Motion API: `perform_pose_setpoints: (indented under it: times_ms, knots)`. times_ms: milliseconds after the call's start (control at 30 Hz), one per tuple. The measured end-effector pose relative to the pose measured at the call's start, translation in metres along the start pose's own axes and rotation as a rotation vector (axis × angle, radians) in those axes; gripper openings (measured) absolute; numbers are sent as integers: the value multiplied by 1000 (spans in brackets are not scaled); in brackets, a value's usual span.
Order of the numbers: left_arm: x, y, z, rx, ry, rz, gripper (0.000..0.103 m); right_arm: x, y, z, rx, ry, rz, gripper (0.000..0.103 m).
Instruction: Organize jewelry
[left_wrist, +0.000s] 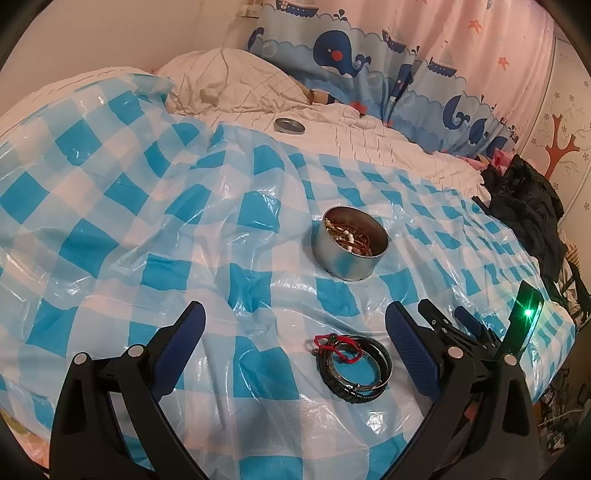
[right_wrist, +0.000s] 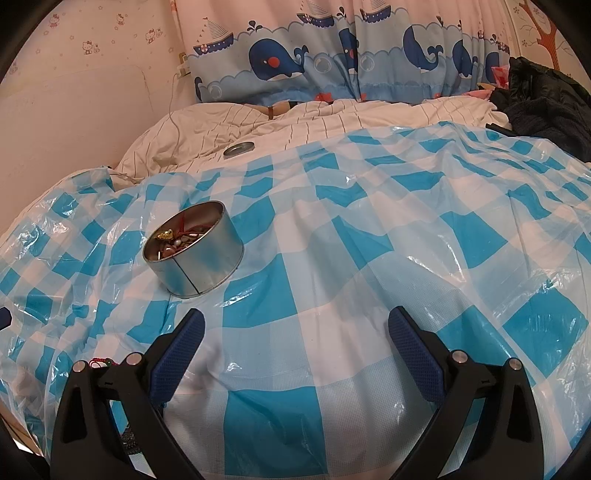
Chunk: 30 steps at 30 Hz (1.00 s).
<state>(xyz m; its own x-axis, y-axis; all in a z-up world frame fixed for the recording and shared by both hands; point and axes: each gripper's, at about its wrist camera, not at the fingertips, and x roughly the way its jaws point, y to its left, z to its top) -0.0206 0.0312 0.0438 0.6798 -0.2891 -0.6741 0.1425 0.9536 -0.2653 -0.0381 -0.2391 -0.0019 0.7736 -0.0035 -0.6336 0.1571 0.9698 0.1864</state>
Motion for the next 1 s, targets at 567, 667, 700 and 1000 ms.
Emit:
perform_pose_setpoints:
  times_ms: [567,667,700,1000]
  knots:
    - [7,-1,-3,4,17,8,94,0,0,0,1,-1,0,96]
    - [7,-1,-3,5,17,8,94,0,-1,0,2,-1,1,96]
    - [7,-1,-3,5,17,8,94,0,-1,0,1,-1,0,96]
    - [14,5,-3,5,35,39,94,0,-1,0,2,0,0,96]
